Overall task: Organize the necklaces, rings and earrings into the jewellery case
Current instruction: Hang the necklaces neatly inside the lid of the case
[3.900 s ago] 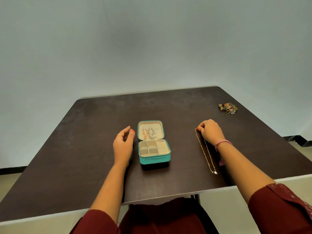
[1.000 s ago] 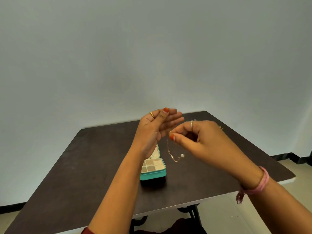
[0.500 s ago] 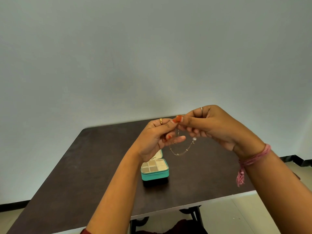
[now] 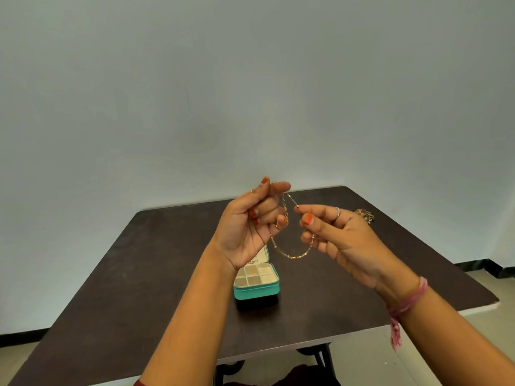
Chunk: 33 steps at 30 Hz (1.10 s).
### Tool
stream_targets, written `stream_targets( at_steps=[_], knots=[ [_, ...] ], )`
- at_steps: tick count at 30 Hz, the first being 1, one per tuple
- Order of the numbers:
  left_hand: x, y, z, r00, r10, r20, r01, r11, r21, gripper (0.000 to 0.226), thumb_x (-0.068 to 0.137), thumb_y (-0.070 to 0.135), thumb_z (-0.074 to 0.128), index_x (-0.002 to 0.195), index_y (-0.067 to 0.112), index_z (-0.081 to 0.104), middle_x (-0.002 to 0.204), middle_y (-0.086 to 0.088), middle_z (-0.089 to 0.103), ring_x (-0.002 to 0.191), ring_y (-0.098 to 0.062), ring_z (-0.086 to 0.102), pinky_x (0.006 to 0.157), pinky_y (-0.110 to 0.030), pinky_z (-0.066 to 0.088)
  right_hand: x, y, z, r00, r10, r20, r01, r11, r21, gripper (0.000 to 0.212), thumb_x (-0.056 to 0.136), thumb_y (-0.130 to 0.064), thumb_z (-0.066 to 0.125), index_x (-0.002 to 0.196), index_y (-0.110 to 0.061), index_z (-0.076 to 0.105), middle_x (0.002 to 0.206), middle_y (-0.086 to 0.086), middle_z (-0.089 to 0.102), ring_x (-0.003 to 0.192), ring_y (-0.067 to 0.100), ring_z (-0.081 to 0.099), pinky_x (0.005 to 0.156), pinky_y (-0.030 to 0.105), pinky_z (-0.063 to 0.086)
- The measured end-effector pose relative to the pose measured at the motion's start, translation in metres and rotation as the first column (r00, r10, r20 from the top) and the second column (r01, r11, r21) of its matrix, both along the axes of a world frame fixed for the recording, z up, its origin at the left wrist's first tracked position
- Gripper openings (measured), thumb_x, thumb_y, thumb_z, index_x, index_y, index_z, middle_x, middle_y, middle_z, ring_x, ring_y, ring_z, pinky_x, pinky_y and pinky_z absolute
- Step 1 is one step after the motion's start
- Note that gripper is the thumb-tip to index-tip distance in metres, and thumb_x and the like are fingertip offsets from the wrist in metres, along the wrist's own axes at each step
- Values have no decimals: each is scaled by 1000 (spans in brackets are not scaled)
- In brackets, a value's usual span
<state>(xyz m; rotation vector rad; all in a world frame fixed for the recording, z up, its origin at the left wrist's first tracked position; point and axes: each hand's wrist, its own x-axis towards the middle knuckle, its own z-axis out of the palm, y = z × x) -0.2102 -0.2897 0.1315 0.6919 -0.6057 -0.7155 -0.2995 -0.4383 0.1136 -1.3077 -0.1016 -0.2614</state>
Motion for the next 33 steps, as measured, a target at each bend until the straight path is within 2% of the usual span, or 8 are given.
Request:
stream_targets(
  at_steps=[5, 11, 17, 19, 23, 26, 30, 33],
  knots=[
    [1, -5, -1, 984, 72, -162, -100, 980, -170, 31, 90, 23, 49, 91, 3, 72, 46, 8, 32, 38, -5, 30, 60, -16, 49, -2, 7, -10, 981, -155, 113, 174, 967, -187, 27, 73, -13, 69, 100, -13, 71, 89, 5, 75, 79, 12, 70, 73, 19, 54],
    [-1, -11, -2, 923, 310, -226, -343, 931, -125, 26, 97, 21, 48, 101, 3, 66, 53, 5, 39, 42, -4, 40, 68, -22, 57, -6, 9, -14, 939, -224, 260, 323, 832, -450, 22, 79, -9, 72, 97, -22, 71, 86, -9, 74, 82, 4, 70, 71, 12, 51],
    [-1, -14, -5, 879, 388, -279, -439, 885, -154, 26, 98, 18, 49, 95, 2, 69, 65, 0, 63, 55, -5, 60, 82, -32, 58, -11, 17, -11, 809, -137, 571, 535, 573, -620, 18, 83, -14, 69, 99, -23, 70, 94, -15, 68, 93, 3, 65, 81, 14, 49],
    [-1, -15, -5, 884, 377, -277, -429, 888, -162, 29, 98, 18, 48, 87, 3, 71, 77, -5, 71, 66, -10, 69, 83, -32, 57, -12, 20, -7, 801, -72, 594, 513, 593, -621, 16, 85, -12, 66, 98, -21, 70, 93, -14, 65, 92, 8, 65, 80, 19, 51],
    [-8, -17, -7, 909, 375, -180, -393, 916, -77, 26, 99, 19, 45, 103, 1, 63, 92, -11, 73, 84, -18, 72, 77, -30, 59, -10, 23, 2, 801, 10, 598, 449, 652, -612, 19, 84, -4, 63, 92, -20, 69, 92, -9, 62, 92, 14, 64, 81, 23, 50],
    [-12, -15, -8, 919, 379, -106, -383, 924, -20, 26, 99, 16, 45, 109, -2, 61, 94, -15, 73, 85, -22, 72, 68, -28, 59, -7, 23, 12, 816, -6, 578, 403, 722, -562, 16, 81, -1, 63, 86, -15, 69, 90, -4, 65, 90, 13, 66, 82, 24, 50],
    [-13, -13, -8, 915, 402, -37, -401, 916, 27, 28, 98, 15, 46, 113, -4, 59, 93, -14, 73, 78, -20, 72, 65, -26, 59, -4, 24, 25, 891, 25, 453, 177, 900, -398, 18, 81, 2, 58, 85, -13, 67, 87, 6, 71, 83, 15, 69, 79, 23, 52],
    [-11, -12, -10, 907, 422, 15, -422, 903, 79, 24, 98, 15, 47, 107, 0, 64, 94, -15, 70, 78, -21, 69, 58, -27, 57, -2, 22, 31, 929, 49, 367, 112, 908, -403, 20, 85, 4, 60, 87, -14, 68, 89, 1, 72, 76, 11, 67, 71, 22, 54]
  ],
)
